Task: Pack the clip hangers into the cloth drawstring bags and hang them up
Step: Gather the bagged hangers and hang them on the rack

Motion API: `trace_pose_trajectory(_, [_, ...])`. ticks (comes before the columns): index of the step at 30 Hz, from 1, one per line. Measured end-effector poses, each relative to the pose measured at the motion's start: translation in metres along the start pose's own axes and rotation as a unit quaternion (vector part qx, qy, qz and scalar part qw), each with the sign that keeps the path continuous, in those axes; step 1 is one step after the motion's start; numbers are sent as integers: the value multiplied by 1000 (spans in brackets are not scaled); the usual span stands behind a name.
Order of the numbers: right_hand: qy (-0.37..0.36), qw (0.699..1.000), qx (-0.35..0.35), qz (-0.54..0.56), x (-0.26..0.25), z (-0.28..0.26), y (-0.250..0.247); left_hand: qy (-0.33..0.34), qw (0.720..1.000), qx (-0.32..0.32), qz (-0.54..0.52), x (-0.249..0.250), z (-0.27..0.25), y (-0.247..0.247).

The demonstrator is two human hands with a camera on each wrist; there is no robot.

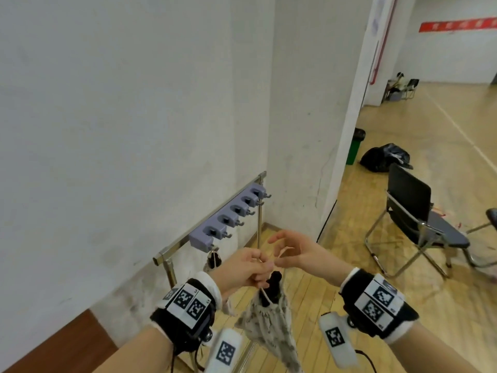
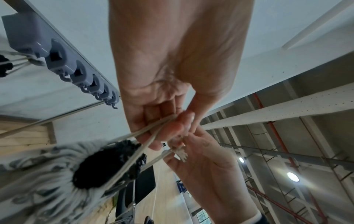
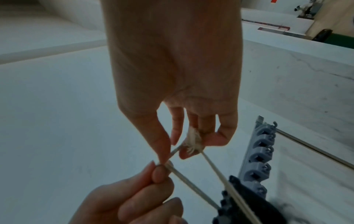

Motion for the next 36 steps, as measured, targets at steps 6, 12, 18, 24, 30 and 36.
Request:
trace_pose_trajectory(6, [21, 996, -59, -56, 32, 48, -26, -6, 998, 50, 40, -1, 52, -51])
trace_pose_trajectory(12, [33, 991, -111, -68, 69, 134, -64, -40, 987, 121, 93, -15, 80, -122])
trace_pose_trajectory(18, [54, 977, -184, -89, 110, 219, -65, -111, 968, 200, 105, -49, 91, -189])
trace_pose_trajectory(24, [66, 963, -249, -76, 135, 280, -54, -209, 931, 284, 98, -92, 96, -238])
trace_pose_trajectory(30, [109, 958, -253, -84, 172, 325, -64, -225, 881, 394, 135, -112, 125, -250])
trace_pose_trajectory(36, [82, 960, -251, -94, 196, 346, -53, -261, 826, 486, 116, -134, 145, -251])
Point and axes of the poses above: each hand's wrist, its own z-axis towards the middle knuckle, its own y-axis out of the palm, x = y × z, the point moved 5 cm from there along z, towards the middle knuckle, and after that the axes turned 15 degrees about -x, right-handed, at the moved point
